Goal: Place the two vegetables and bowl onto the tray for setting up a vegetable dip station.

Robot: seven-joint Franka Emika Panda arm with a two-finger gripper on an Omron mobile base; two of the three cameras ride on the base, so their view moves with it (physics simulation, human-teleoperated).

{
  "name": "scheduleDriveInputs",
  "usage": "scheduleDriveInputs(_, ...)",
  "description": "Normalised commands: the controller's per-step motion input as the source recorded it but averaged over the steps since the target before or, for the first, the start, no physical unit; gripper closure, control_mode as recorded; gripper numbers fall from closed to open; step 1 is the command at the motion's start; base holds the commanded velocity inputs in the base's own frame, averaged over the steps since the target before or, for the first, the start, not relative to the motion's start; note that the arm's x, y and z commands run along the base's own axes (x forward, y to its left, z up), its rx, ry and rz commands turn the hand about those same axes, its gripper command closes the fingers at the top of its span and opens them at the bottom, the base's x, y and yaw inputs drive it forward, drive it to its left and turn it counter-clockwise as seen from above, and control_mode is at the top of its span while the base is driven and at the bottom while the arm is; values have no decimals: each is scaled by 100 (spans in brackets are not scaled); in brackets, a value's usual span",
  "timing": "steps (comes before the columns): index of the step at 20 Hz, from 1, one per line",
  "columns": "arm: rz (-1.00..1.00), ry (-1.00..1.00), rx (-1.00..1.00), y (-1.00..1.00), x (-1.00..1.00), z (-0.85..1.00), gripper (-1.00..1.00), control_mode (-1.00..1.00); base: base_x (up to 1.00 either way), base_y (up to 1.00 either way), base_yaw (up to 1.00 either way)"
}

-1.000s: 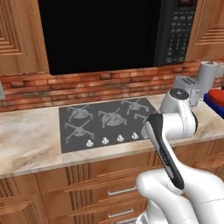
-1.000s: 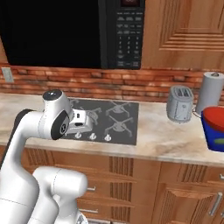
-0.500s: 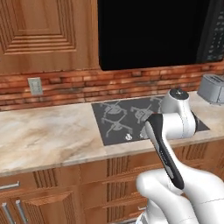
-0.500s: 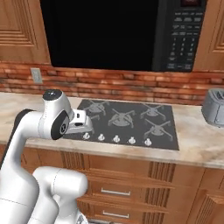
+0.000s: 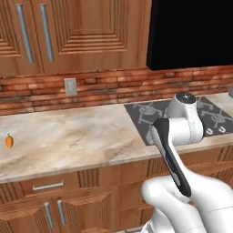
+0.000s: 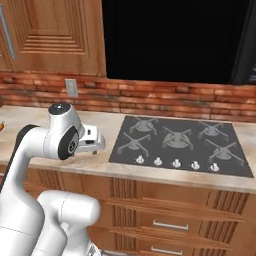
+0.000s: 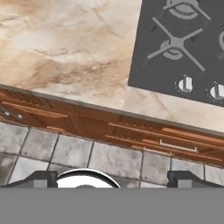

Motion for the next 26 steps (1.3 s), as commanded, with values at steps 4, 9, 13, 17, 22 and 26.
scheduleDriveInputs(4,0,0,0,0,0,0,-100,100,6,74,1)
scheduleDriveInputs(9,0,0,0,0,0,0,-100,100,8,75,2)
scheduleDriveInputs(13,0,0,0,0,0,0,-100,100,12,75,0)
scheduleDriveInputs(17,0,0,0,0,0,0,-100,100,16,75,0)
scheduleDriveInputs(22,0,0,0,0,0,0,-100,100,18,75,0)
scheduleDriveInputs(26,0,0,0,0,0,0,-100,100,25,69,0)
